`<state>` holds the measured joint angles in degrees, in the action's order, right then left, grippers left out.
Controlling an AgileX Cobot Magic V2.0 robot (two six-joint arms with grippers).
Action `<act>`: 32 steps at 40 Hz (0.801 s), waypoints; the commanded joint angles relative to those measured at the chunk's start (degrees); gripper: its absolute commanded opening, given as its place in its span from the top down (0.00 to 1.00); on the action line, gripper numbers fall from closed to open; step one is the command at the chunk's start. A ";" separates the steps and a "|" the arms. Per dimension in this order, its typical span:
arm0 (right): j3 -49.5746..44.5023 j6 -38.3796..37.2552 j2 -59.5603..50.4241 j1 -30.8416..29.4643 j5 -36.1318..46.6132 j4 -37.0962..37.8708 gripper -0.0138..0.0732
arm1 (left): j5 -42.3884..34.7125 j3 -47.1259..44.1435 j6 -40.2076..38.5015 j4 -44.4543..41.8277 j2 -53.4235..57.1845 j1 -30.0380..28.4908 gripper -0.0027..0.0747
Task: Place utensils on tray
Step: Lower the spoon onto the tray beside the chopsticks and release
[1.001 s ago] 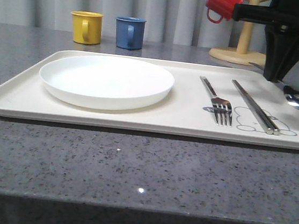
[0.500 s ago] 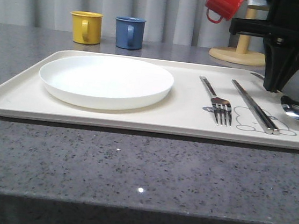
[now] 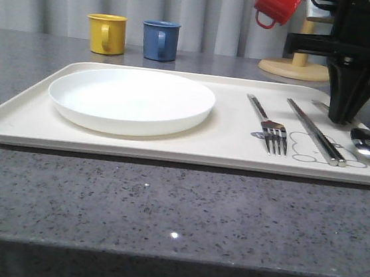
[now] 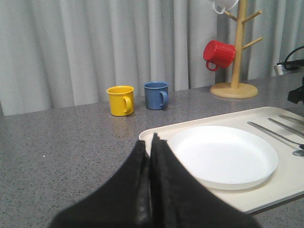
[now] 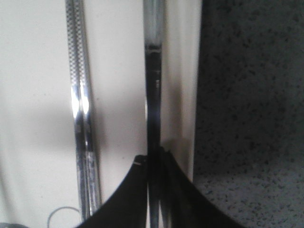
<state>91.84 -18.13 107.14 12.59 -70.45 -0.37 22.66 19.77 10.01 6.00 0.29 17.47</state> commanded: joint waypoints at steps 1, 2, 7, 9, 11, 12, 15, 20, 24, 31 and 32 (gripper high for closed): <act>1.21 0.02 -3.02 -0.15 -4.96 1.07 0.82 | -4.21 1.45 -0.43 0.59 -0.83 -0.07 0.99; 1.21 0.02 -3.02 -0.15 -4.88 1.07 0.81 | -4.21 1.45 -0.43 0.59 -0.83 -0.07 0.99; 1.21 0.02 -3.02 -0.15 -4.37 1.14 0.73 | -4.21 1.45 -0.43 0.59 -0.83 -0.07 0.99; 1.21 0.02 -3.02 -0.15 -4.24 1.14 0.70 | -4.21 1.45 -0.43 0.59 -0.83 -0.07 0.99; 1.21 0.02 -3.02 -0.15 -4.24 1.14 0.69 | -4.21 1.45 -0.43 0.59 -0.83 -0.07 0.99; 1.21 0.02 -3.02 -0.15 -4.24 1.14 0.69 | -4.21 1.45 -0.43 0.59 -0.83 -0.07 0.99; 1.21 0.02 -3.02 -0.15 -4.24 1.14 0.69 | -4.21 1.45 -0.43 0.59 -0.83 -0.07 0.99; 1.21 0.02 -3.02 -0.15 -4.29 1.08 0.64 | -4.21 1.45 -0.43 0.59 -0.83 -0.07 0.99; 1.58 0.02 -3.02 -0.15 -4.30 1.22 0.62 | -4.21 1.45 -0.43 0.59 -0.83 -0.07 0.99; 5.66 0.65 -4.77 -0.15 -6.02 1.63 0.62 | -4.21 1.45 -0.43 0.59 -0.83 -0.07 0.99; 6.45 0.88 -5.53 -0.15 -6.02 1.63 0.62 | -4.21 1.45 -0.43 0.59 -0.83 -0.07 0.99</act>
<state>94.45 -18.13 106.76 12.59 -70.35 0.30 22.66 19.77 10.01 6.00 0.29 17.47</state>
